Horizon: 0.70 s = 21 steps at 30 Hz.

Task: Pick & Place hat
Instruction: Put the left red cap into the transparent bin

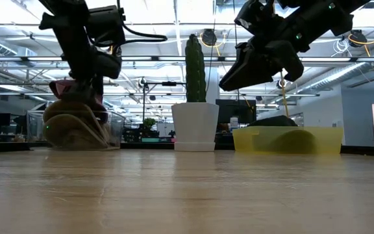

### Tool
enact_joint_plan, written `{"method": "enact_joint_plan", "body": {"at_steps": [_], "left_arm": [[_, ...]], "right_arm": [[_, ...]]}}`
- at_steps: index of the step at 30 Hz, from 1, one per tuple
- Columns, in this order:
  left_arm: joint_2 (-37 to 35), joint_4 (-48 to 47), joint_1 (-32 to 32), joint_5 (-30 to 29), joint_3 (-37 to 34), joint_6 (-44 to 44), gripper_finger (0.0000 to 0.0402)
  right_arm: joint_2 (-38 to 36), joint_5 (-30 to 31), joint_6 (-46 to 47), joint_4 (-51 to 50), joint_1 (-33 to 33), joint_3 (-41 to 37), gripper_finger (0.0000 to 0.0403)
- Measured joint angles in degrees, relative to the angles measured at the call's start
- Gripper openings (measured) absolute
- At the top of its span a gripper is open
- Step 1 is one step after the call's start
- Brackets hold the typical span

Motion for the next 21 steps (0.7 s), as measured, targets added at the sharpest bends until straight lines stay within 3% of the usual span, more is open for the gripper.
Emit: {"method": "enact_joint_plan", "body": {"at_steps": [21], "left_arm": [[0.0, -0.1, 1.8, -2.7, 0.0, -0.1, 0.0147]], "right_arm": [[0.0, 0.0, 0.0, -0.1, 0.0, 0.0, 0.0089]]}}
